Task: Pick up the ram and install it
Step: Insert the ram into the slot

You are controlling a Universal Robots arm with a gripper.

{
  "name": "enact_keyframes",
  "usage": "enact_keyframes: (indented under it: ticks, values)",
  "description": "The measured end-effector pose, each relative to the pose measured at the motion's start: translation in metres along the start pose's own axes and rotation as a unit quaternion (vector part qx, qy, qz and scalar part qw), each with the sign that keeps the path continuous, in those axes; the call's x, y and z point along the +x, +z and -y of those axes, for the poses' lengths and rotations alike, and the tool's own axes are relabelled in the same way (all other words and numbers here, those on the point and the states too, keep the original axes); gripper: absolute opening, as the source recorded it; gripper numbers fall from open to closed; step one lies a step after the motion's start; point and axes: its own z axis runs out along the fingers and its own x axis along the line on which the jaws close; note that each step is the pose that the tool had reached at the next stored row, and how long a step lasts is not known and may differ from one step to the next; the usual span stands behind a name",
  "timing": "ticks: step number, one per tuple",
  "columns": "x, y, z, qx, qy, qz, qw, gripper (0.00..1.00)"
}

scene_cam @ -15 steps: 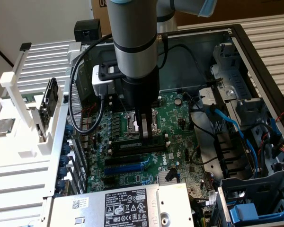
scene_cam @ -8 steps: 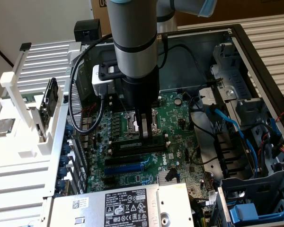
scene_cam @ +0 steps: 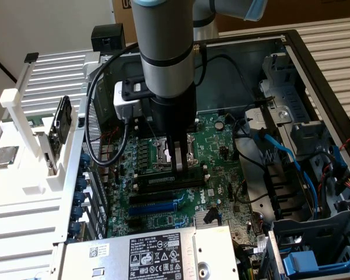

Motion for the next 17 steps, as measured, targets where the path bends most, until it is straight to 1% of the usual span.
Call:
enact_keyframes:
  ticks: [17]
  values:
    - [0.0003, 0.0053, -0.0004, 0.001, 0.0, 0.0, 1.0, 0.12]
